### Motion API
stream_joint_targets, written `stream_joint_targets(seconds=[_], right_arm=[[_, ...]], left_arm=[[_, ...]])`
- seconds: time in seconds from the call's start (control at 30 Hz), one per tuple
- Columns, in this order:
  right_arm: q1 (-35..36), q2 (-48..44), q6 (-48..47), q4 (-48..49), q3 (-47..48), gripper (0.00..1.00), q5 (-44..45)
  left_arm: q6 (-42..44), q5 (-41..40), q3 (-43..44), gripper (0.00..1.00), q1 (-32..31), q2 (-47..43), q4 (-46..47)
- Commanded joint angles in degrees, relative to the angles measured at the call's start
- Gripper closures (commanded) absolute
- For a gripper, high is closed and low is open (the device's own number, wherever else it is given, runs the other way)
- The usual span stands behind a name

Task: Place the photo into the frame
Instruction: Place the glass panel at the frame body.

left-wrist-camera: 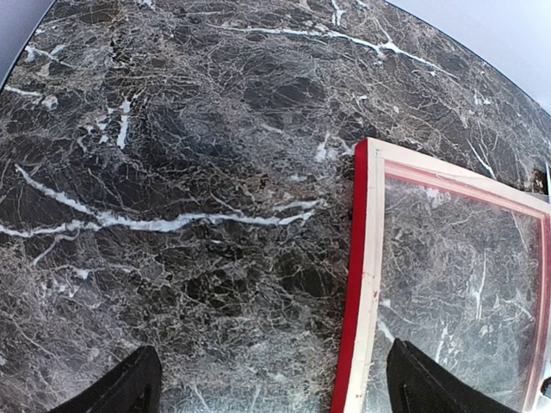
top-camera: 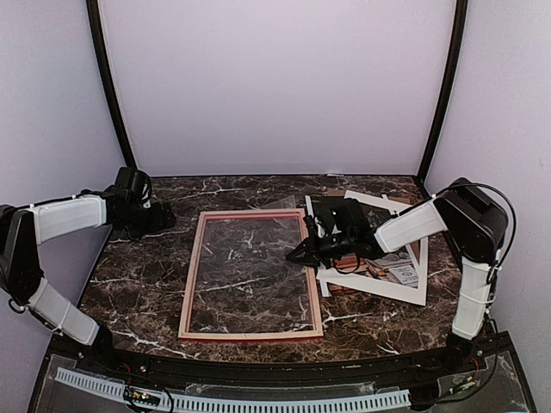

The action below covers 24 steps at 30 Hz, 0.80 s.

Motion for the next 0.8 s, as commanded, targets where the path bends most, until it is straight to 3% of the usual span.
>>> stream_joint_targets(seconds=[0.0, 0.77], right_arm=[[-0.35, -2.58, -1.30, 0.18, -0.11, 1.00, 0.58], [-0.35, -3.02, -1.46, -0.71, -0.29, 1.00, 1.53]], left_arm=[[0.33, 0.14, -0.06, 0.06, -0.29, 0.18, 0.45], [0.36, 0.08, -0.05, 0.06, -0.46, 0.36, 0.33]])
